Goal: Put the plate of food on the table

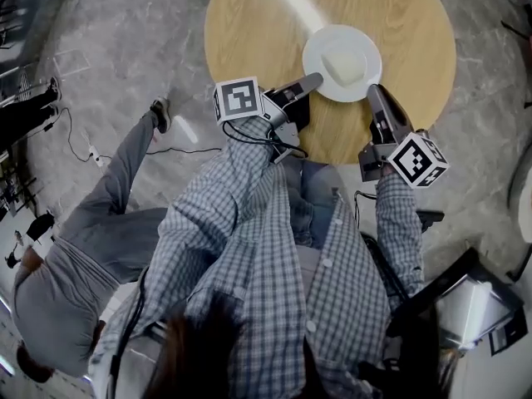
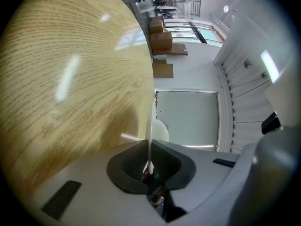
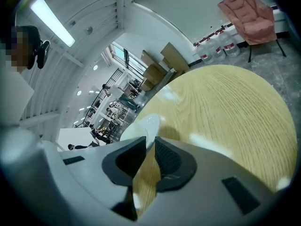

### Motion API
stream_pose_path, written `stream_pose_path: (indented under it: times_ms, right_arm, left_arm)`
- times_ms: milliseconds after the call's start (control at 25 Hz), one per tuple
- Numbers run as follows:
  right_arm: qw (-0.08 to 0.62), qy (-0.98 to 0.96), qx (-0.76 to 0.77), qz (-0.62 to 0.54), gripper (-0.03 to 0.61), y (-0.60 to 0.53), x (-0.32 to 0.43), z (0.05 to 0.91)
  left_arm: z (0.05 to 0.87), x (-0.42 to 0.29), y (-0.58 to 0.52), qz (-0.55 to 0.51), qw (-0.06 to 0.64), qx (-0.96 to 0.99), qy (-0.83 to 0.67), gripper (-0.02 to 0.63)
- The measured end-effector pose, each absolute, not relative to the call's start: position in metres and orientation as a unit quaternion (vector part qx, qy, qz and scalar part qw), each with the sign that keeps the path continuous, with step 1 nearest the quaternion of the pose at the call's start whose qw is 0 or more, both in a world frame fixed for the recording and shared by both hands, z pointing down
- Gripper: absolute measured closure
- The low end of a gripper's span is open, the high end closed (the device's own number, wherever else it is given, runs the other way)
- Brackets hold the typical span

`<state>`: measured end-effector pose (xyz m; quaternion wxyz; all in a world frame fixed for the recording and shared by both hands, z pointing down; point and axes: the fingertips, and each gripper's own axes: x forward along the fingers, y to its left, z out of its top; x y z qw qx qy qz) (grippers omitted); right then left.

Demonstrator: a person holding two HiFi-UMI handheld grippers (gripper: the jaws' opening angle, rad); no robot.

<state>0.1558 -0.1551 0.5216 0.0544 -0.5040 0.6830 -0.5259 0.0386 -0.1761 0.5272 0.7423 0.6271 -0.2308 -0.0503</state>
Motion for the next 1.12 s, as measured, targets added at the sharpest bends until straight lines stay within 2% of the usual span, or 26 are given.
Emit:
stream_pose_path:
  times_ms: [1120]
  right_arm:
    - [0.018, 0.641, -0.531, -0.554, 0.515, -0.153, 0.157, 0.560]
  left_arm:
    - [0.567, 0.041, -0.169, 0.005, 0.754, 0.606, -0.253, 0.594]
